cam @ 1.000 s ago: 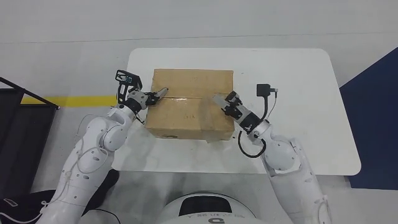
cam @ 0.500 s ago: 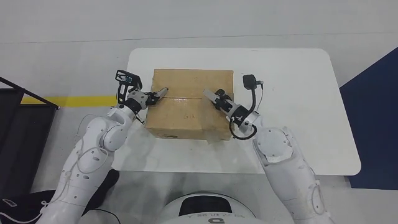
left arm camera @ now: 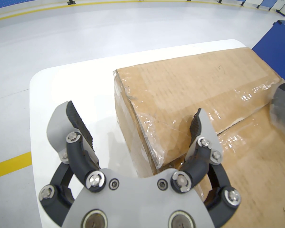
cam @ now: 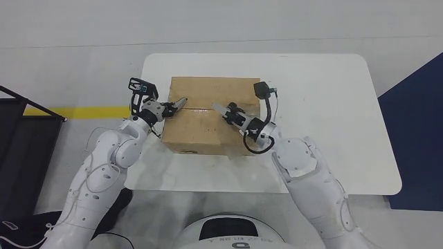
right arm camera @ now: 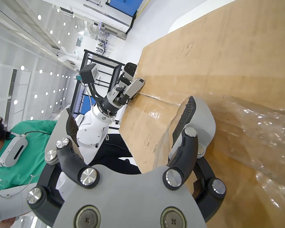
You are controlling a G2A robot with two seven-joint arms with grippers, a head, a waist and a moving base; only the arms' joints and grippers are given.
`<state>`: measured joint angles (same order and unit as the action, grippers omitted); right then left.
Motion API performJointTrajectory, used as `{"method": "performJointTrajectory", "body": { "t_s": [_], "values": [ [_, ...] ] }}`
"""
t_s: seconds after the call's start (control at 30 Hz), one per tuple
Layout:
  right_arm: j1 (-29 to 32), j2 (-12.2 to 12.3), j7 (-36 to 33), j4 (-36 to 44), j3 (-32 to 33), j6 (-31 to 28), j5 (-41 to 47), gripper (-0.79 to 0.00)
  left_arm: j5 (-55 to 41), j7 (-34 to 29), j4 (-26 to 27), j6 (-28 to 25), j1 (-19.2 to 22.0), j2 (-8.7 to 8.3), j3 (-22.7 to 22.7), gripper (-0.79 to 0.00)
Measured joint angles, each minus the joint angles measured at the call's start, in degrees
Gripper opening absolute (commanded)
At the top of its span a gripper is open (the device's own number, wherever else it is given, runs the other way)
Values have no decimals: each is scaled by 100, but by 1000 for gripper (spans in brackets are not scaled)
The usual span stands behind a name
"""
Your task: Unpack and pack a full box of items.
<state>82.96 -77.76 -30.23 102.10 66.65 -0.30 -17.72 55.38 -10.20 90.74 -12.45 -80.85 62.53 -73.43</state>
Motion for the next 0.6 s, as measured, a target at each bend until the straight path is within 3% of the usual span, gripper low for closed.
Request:
{"method": "performJointTrajectory", "body": {
  "t_s": [0.23, 0.4, 0.6],
  "values": [
    [-291, -48, 125, -301, -288, 27, 140, 0, 0, 0, 0, 0, 0, 0, 0, 0],
    [-192, -17, -118, -283, -180, -632, 664, 0, 0, 0, 0, 0, 0, 0, 0, 0],
    [-194, -18, -112, -283, -182, -568, 643, 0, 0, 0, 0, 0, 0, 0, 0, 0]
  ]
}}
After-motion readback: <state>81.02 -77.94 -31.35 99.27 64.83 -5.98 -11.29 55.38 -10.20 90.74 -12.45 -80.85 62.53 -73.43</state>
